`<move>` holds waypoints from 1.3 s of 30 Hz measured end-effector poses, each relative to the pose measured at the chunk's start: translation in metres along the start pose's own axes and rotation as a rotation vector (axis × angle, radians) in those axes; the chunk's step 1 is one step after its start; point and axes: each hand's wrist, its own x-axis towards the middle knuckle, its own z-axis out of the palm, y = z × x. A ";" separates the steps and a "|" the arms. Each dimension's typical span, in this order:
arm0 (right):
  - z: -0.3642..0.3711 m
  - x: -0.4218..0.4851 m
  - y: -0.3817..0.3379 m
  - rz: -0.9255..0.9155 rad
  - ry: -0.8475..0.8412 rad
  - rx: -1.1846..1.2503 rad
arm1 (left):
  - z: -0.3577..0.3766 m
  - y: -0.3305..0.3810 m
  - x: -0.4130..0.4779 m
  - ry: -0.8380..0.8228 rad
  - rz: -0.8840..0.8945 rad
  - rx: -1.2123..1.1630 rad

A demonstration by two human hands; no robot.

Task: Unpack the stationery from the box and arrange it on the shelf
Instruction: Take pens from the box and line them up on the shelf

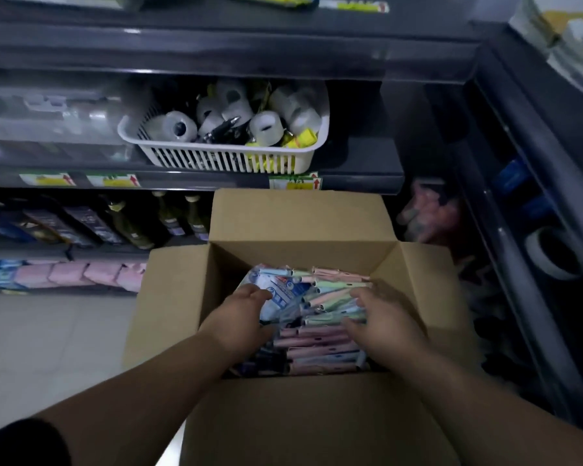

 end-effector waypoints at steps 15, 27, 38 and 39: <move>0.042 0.048 0.022 -0.432 -0.291 -0.256 | 0.028 0.012 0.014 -0.104 -0.123 0.006; 0.045 0.039 0.018 -0.452 -0.377 -0.249 | 0.017 0.012 0.006 -0.061 -0.174 -0.213; 0.015 0.044 0.009 -0.157 -0.152 0.054 | 0.026 0.010 0.004 -0.032 0.017 0.061; 0.015 0.044 0.011 -0.114 -0.138 0.075 | 0.028 0.014 0.006 -0.053 0.055 0.087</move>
